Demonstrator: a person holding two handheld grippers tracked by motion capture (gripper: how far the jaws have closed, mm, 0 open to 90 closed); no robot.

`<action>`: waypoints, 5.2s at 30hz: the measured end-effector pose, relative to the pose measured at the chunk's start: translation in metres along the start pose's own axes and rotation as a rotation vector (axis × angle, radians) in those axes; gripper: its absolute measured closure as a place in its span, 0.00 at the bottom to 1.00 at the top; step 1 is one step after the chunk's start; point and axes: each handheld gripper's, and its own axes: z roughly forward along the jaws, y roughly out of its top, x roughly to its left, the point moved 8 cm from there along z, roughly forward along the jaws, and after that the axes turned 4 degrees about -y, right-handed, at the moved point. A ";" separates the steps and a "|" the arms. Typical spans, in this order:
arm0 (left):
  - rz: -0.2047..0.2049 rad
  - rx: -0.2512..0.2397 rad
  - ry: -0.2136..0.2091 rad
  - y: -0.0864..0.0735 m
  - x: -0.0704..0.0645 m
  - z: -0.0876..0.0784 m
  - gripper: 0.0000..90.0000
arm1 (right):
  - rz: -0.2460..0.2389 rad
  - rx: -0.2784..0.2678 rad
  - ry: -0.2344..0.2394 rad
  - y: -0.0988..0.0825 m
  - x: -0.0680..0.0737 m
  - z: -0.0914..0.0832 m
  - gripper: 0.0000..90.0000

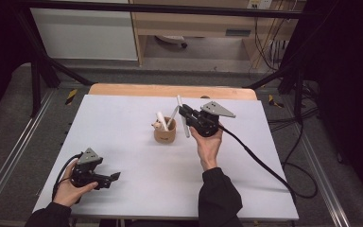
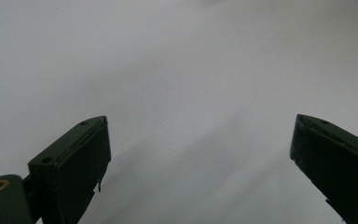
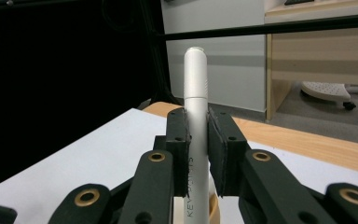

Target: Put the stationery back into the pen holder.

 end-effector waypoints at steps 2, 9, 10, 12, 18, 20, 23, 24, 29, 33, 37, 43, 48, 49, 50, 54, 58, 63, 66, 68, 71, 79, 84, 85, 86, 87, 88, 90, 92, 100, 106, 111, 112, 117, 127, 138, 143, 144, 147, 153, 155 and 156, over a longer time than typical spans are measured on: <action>0.003 0.003 -0.001 0.000 0.000 0.000 0.06 | 0.000 -0.008 0.000 0.003 0.001 0.005 0.88; 0.003 0.001 -0.001 0.000 0.001 0.000 0.06 | 0.004 -0.022 0.001 0.012 0.003 0.022 0.88; 0.004 0.002 0.000 0.000 0.001 0.000 0.06 | 0.002 -0.024 0.000 0.013 0.003 0.024 0.88; 0.000 0.000 0.000 0.000 0.001 0.000 0.06 | 0.005 -0.028 0.002 0.015 0.003 0.029 0.88; 0.004 0.001 0.000 0.000 0.001 -0.001 0.06 | 0.016 -0.030 0.002 0.015 0.002 0.043 0.88; 0.004 0.000 -0.002 0.000 0.001 -0.001 0.06 | 0.010 -0.026 0.006 0.014 0.002 0.047 0.88; 0.002 -0.001 -0.002 0.000 0.001 0.000 0.06 | 0.013 -0.023 0.008 0.011 0.001 0.053 0.88; 0.003 0.001 -0.002 0.000 0.001 0.000 0.06 | 0.010 -0.020 0.004 0.010 0.001 0.055 0.88; 0.003 -0.002 -0.003 0.000 0.001 -0.001 0.06 | 0.018 -0.011 0.011 0.005 0.002 0.065 0.88; -0.002 0.000 -0.001 -0.001 0.002 -0.001 0.06 | 0.017 0.000 0.010 -0.001 0.002 0.072 0.88; -0.001 -0.004 -0.004 0.000 0.001 -0.001 0.06 | 0.018 -0.001 0.026 -0.004 0.005 0.078 0.88; -0.001 0.001 -0.005 -0.001 0.002 -0.001 0.06 | 0.021 0.013 0.033 -0.011 0.005 0.087 0.88; -0.002 -0.007 -0.002 0.000 0.001 -0.002 0.06 | 0.013 0.033 0.035 -0.019 0.005 0.091 0.88; -0.003 -0.008 -0.003 0.000 0.002 -0.002 0.06 | 0.018 0.041 0.037 -0.021 0.005 0.091 0.88; -0.003 -0.009 -0.003 0.000 0.002 -0.002 0.06 | 0.014 0.043 0.036 -0.023 0.005 0.092 0.88; 0.001 -0.002 -0.004 -0.001 0.001 -0.001 0.06 | 0.017 0.046 0.037 -0.027 0.005 0.093 0.88; -0.002 -0.007 -0.005 0.000 0.001 -0.001 0.06 | 0.013 0.053 0.034 -0.034 0.004 0.093 0.88; 0.001 -0.004 -0.005 -0.001 0.001 -0.001 0.06 | 0.019 0.059 0.035 -0.043 0.003 0.094 0.88; -0.001 -0.006 -0.005 0.000 0.001 -0.001 0.06 | 0.020 0.062 0.036 -0.047 0.003 0.093 0.88; -0.002 -0.006 -0.003 -0.001 0.001 -0.002 0.06 | 0.018 0.059 0.041 -0.049 0.003 0.092 0.88; 0.001 -0.002 -0.003 -0.001 0.002 -0.001 0.06 | 0.017 0.060 0.043 -0.050 0.004 0.090 0.88; 0.002 -0.006 -0.002 0.000 0.001 -0.002 0.06 | -0.010 0.076 0.038 -0.055 0.003 0.083 0.88; 0.002 -0.005 -0.004 0.000 0.001 -0.002 0.06 | -0.023 0.103 0.036 -0.058 0.004 0.080 0.88; 0.002 -0.006 -0.002 0.000 0.001 -0.002 0.06 | -0.030 0.106 0.036 -0.059 0.004 0.079 0.88; 0.001 -0.007 -0.003 0.000 0.001 -0.002 0.06 | -0.034 0.112 0.038 -0.059 0.005 0.079 0.88; 0.001 -0.007 -0.003 0.000 0.001 -0.002 0.06 | -0.039 0.118 0.038 -0.060 0.005 0.078 0.88; 0.001 -0.006 -0.004 0.000 0.001 -0.002 0.06 | -0.039 0.127 0.042 -0.060 0.005 0.078 0.88; 0.003 -0.004 -0.004 0.000 0.001 -0.002 0.06 | -0.053 0.146 0.042 -0.060 0.004 0.076 0.87; 0.006 0.000 -0.005 0.000 0.001 -0.002 0.06 | -0.060 0.171 0.046 -0.061 0.003 0.074 0.87; 0.004 0.001 -0.004 -0.001 0.001 -0.001 0.06 | -0.095 0.217 0.067 -0.057 0.004 0.060 0.77; 0.003 0.001 -0.004 -0.001 0.001 -0.001 0.06 | -0.083 0.276 0.087 -0.051 0.006 0.045 0.59; 0.002 0.006 -0.003 -0.001 0.001 0.000 0.06 | -0.073 0.334 0.084 -0.046 0.005 0.029 0.39; 0.002 0.007 -0.003 -0.002 0.002 0.000 0.06 | -0.071 0.340 0.085 -0.045 0.005 0.026 0.36; 0.001 0.011 -0.003 -0.002 0.002 0.001 0.06 | -0.072 0.379 0.078 -0.043 0.000 0.006 0.20; -0.005 0.010 0.002 -0.002 0.001 0.002 0.05 | -0.084 0.479 0.058 -0.055 -0.014 -0.038 0.03; -0.010 0.016 0.003 -0.002 0.001 0.004 0.03 | -0.096 0.525 0.066 -0.095 -0.033 -0.081 0.01; -0.012 0.013 0.002 -0.001 0.001 0.004 0.03 | -0.084 0.536 0.073 -0.109 -0.043 -0.099 0.01; -0.011 0.015 0.001 -0.002 0.000 0.004 0.03 | -0.085 0.536 0.076 -0.112 -0.045 -0.102 0.01; -0.006 0.015 -0.002 -0.002 0.000 0.004 0.03 | -0.080 0.548 0.076 -0.122 -0.051 -0.113 0.01; 0.001 0.012 -0.003 -0.001 -0.001 0.004 0.03 | -0.063 0.562 0.063 -0.137 -0.066 -0.133 0.01; 0.002 0.011 -0.005 -0.001 -0.002 0.004 0.03 | -0.052 0.561 0.062 -0.140 -0.069 -0.139 0.01; 0.003 0.011 -0.005 -0.001 -0.002 0.004 0.03 | -0.061 0.560 0.059 -0.142 -0.071 -0.141 0.01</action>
